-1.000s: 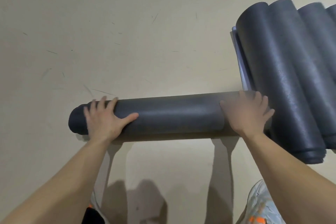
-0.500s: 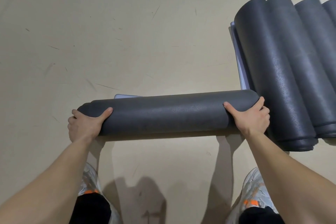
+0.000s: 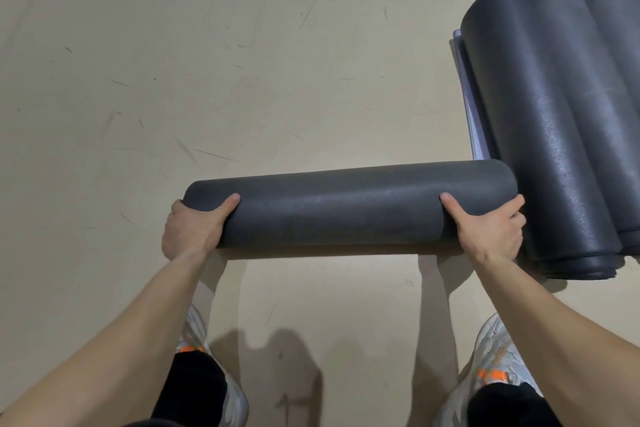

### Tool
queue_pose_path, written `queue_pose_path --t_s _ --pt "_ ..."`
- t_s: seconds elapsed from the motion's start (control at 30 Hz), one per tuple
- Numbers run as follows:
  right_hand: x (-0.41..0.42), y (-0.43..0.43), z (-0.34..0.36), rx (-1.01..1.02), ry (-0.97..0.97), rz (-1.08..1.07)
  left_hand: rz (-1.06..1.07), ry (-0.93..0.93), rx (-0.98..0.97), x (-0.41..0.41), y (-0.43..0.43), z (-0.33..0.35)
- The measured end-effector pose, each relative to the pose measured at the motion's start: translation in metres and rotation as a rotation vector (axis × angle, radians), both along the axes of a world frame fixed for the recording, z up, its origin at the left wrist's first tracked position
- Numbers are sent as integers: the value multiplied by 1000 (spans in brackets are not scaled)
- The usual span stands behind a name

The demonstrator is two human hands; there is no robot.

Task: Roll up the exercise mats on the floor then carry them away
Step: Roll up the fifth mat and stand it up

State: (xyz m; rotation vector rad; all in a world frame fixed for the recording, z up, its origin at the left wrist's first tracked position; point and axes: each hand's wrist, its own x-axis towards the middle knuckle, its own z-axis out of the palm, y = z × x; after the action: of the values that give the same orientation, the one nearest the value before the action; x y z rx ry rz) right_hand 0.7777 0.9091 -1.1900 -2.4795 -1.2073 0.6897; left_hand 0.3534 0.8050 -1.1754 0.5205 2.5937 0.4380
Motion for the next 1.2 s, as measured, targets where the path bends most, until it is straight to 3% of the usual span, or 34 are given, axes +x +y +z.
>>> queue_pose_path --t_s 0.27,0.57,0.7,0.8,0.87,0.93,1.0,1.07,1.2 --pt "17 10 1 36 154 -88 94 -159 161 0 -20 -13" --pt "16 -6 -4 47 183 -105 186 -170 267 -9 -20 -18" --pt "25 -1 -2 -10 152 -7 77 -166 158 -17 -30 -26" --pt "7 2 6 -13 19 5 52 -196 82 -18 -22 -15" --pt "-16 -2 15 -58 66 -228 -125 -51 57 -18 -10 0" --pt "-40 -14 19 -192 314 -536 -511 78 -14 -14 11 15" --pt "-55 -25 12 -227 650 -708 -869 -67 -156 8 42 26" --pt "-64 -30 3 -164 845 -787 -1005 -223 -285 36 71 28" --pt "-72 -17 -4 -51 862 -681 -1138 -107 -503 77 101 24"
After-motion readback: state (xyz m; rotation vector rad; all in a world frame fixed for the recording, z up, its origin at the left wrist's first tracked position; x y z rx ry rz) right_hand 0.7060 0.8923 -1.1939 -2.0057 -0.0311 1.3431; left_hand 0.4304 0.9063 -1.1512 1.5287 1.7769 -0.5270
